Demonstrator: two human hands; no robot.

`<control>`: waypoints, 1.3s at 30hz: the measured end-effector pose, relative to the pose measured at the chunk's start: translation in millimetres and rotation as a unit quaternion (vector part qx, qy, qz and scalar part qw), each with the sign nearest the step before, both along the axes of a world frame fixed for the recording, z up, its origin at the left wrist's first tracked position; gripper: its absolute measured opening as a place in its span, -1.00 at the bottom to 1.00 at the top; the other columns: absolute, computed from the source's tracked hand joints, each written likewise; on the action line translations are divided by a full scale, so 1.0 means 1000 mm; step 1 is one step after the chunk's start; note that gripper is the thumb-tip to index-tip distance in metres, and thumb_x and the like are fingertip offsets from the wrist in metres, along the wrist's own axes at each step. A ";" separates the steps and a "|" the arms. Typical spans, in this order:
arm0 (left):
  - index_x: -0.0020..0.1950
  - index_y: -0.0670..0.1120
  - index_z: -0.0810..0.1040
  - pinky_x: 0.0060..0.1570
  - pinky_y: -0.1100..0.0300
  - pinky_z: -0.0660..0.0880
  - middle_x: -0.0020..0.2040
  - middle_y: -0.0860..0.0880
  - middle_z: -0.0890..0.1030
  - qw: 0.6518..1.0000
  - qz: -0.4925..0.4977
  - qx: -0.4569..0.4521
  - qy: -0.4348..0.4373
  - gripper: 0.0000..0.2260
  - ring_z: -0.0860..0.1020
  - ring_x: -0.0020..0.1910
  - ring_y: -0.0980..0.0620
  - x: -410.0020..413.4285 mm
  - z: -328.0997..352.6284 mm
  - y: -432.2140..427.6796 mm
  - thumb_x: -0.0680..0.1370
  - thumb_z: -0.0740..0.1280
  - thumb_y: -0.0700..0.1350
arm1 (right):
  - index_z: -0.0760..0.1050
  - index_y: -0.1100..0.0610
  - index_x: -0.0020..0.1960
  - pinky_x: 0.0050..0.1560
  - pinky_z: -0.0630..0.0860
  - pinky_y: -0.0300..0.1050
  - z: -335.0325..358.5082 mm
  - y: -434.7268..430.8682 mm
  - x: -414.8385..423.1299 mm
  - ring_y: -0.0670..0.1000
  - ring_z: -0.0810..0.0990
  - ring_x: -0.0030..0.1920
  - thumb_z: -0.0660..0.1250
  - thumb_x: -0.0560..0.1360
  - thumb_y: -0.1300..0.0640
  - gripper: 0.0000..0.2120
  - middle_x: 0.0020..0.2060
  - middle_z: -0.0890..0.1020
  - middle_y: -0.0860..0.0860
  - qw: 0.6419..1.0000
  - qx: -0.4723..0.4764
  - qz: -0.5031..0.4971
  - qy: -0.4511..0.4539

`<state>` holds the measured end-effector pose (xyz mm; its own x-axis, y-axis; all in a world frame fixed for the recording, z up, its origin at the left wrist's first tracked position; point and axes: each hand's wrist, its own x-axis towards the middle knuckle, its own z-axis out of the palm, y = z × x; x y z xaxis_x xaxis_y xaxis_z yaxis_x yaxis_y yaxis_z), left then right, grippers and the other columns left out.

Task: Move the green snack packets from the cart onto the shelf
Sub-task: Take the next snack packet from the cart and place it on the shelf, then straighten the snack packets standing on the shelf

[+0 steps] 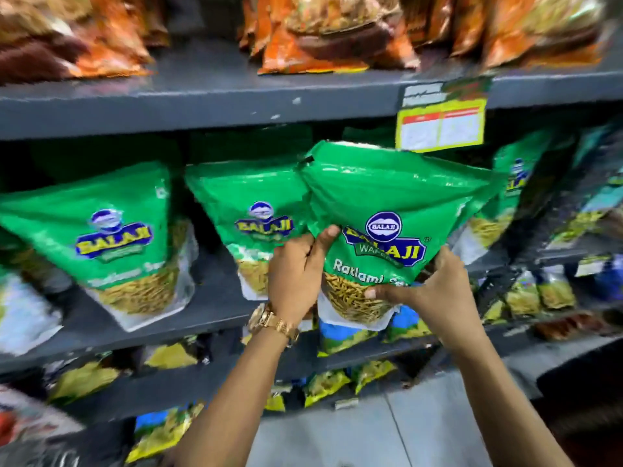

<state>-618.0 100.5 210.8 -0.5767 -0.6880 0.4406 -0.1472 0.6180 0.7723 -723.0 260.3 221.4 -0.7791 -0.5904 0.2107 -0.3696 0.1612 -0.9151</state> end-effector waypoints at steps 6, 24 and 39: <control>-0.49 -0.05 0.14 -0.39 0.08 0.13 -0.55 0.02 0.19 0.997 -0.019 0.079 -0.004 -0.30 0.19 -0.53 0.04 -0.087 -0.013 -0.003 0.26 -0.05 0.62 | 0.54 0.00 0.04 -0.01 0.64 -0.22 -0.024 -0.010 -0.088 -0.21 0.69 -0.07 0.71 0.01 0.21 -0.33 -0.03 0.72 0.00 1.000 -0.018 0.000 0.009; 0.56 0.01 0.00 0.50 0.08 0.18 0.54 -0.02 0.21 0.989 0.034 0.112 0.093 -0.29 0.20 0.53 0.10 -0.119 -0.064 0.047 0.52 0.18 0.27 | 0.41 0.11 0.38 0.23 0.51 -0.32 -0.060 -0.004 -0.159 -0.13 0.54 0.27 0.63 0.17 0.09 -0.18 0.25 0.58 -0.08 0.999 0.019 0.042 0.013; 0.51 0.19 -0.03 0.52 0.29 -0.03 0.57 0.25 0.00 0.984 -0.141 0.109 0.012 -0.33 -0.03 0.56 0.26 -0.228 -0.090 0.157 0.50 0.08 0.40 | 0.24 0.13 0.46 0.43 0.28 -0.22 -0.100 0.066 -0.244 -0.01 0.36 0.40 0.15 0.53 -0.28 -0.34 0.34 0.33 -0.07 0.982 -0.075 -0.168 0.043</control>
<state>-846.1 257.5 120.7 -0.7501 -0.5813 0.3154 0.0258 0.4508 0.8922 -967.1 326.0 121.7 -0.9004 -0.2606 0.3484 -0.3948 0.1528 -0.9060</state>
